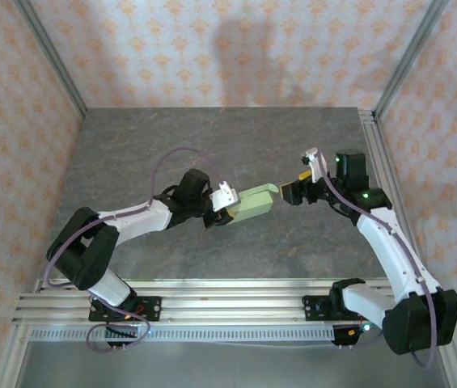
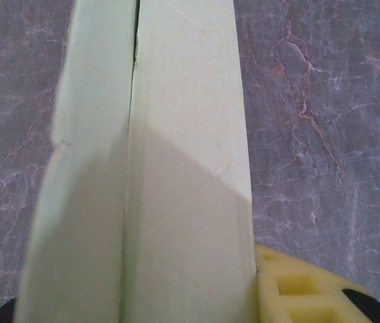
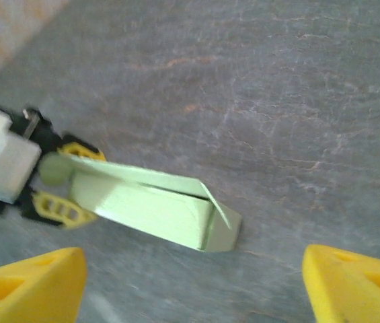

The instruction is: Fold the paper box

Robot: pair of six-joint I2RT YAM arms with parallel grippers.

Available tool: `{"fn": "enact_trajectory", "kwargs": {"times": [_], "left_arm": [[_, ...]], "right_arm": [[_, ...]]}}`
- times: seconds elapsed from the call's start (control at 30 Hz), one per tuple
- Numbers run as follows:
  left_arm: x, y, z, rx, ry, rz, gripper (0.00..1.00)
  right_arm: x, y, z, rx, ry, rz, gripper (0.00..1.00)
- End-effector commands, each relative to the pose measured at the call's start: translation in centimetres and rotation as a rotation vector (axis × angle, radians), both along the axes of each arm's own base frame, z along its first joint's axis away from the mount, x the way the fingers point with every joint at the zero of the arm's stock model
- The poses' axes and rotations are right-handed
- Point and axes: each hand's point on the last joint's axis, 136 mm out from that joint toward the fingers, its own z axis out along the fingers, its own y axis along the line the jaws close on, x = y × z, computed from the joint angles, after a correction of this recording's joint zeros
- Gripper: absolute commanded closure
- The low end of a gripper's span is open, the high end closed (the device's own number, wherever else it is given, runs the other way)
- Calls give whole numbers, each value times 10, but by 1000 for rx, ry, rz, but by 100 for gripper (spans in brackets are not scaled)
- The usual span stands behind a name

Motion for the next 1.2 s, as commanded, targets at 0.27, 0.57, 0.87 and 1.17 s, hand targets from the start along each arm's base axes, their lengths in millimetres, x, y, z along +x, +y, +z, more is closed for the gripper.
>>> {"fn": "enact_trajectory", "kwargs": {"times": [0.27,0.57,0.87,1.17], "left_arm": [[-3,8,-26,67,114,-36,65],[-3,9,-35,81,119,-40,65],[-1,9,-40,91,120,-39,65],[-1,9,-41,93,126,-41,64]], "right_arm": [[6,21,-49,-242,166,319,51],[29,25,-58,-275,189,322,76],[31,38,-59,-254,214,380,79],[38,37,-64,-270,230,368,63]]}}
